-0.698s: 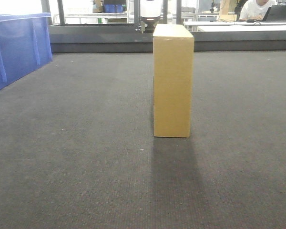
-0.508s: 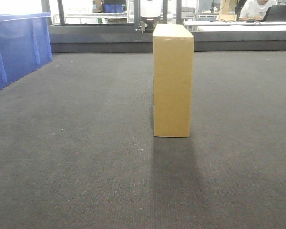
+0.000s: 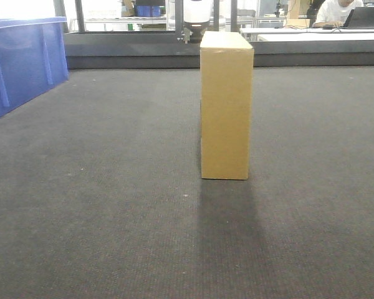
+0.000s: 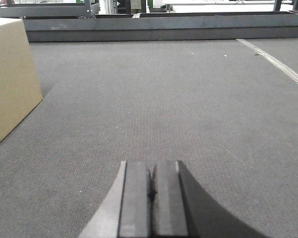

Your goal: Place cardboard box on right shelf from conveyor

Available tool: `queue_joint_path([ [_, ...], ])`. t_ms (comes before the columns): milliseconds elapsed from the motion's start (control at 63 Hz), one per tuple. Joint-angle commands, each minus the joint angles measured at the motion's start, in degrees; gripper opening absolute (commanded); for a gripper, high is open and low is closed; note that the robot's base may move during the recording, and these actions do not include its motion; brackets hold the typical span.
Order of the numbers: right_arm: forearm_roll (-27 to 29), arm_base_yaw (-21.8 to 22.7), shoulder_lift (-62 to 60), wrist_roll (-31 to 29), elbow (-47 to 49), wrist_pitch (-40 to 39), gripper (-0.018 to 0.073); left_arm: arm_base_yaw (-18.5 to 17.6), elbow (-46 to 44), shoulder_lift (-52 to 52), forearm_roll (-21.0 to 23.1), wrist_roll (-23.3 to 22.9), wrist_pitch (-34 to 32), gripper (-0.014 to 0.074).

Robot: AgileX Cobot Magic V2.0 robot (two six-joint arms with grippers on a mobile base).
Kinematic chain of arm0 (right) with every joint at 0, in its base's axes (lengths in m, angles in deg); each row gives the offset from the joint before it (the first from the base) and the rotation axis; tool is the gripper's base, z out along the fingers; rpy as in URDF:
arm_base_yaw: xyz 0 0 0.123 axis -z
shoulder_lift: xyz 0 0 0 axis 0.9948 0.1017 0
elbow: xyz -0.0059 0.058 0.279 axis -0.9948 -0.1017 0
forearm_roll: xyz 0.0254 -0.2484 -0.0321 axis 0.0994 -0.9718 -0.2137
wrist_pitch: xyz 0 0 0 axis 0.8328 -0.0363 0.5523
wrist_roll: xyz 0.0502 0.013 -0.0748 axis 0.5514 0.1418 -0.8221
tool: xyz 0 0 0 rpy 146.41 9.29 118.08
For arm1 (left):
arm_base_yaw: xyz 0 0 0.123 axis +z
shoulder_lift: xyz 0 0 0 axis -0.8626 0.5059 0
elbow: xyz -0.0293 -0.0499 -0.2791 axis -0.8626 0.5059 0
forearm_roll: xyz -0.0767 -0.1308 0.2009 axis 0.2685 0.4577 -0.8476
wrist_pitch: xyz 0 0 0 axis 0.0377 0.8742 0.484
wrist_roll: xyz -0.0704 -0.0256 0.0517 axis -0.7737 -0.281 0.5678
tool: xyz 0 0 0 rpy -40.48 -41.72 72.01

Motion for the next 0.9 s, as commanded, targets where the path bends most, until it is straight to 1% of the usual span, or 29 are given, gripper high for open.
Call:
queue_joint_path([
  [0, 0.0, 0.1, -0.8, -0.1, 0.2, -5.3, 0.0056, 0.0, -0.2, -0.6, 0.3, -0.3, -5.3, -0.0119],
  [190, 0.0, 0.1, -0.8, -0.1, 0.2, -7.0, 0.0056, 0.0, -0.2, -0.6, 0.3, -0.3, -5.3, -0.0119],
  [238, 0.0, 0.1, -0.8, -0.1, 0.4, -9.4, 0.0056, 0.0, -0.2, -0.6, 0.3, -0.3, -5.3, -0.0119],
  [270, 0.0, 0.1, -0.8, -0.1, 0.9, -9.6, 0.0056, 0.0, -0.2, -0.6, 0.3, -0.3, -5.3, -0.0119],
  [413, 0.0, 0.1, 0.6, -0.1, 7.4, -4.0, 0.0057, 0.0, -0.2, -0.6, 0.3, -0.3, -5.3, -0.0119],
  [508, 0.0, 0.0, 3.9, -0.1, 13.0, -2.4, 0.0064, 0.0, -0.2, -0.6, 0.3, -0.3, -5.3, -0.0119],
  [540, 0.0, 0.0, 5.6, -0.1, 14.9, -2.4, 0.0088, 0.0, -0.2, -0.6, 0.3, -0.3, -5.3, -0.0119],
  [587, 0.0, 0.0, 8.6, -0.1, 17.5, -2.4, 0.0146, 0.0, -0.2, -0.6, 0.3, -0.3, -5.3, -0.0119],
  [698, 0.0, -0.2, 15.5, -0.1, 23.4, -2.5, 0.0375, 0.0, -0.2, -0.6, 0.3, -0.3, -5.3, -0.0119],
  [714, -0.2, -0.6, 16.6, -0.1, 24.2, -2.7, 0.0429, 0.0, -0.2, -0.6, 0.3, -0.3, -5.3, -0.0119],
  [746, -0.6, -1.4, 18.4, -0.1, 25.3, -3.3, 0.0487, 0.0, -0.2, -0.6, 0.3, -0.3, -5.3, -0.0119],
  [810, -1.4, -3.1, 21.9, -0.1, 27.5, -3.5, 0.0567, 0.0, -0.2, -0.6, 0.3, -0.3, -5.3, -0.0119],
  [889, -3.3, -5.7, 27.9, -0.1, 31.1, -3.3, 0.0627, 0.0, -0.2, -0.6, 0.3, -0.3, -5.3, -0.0119],
])
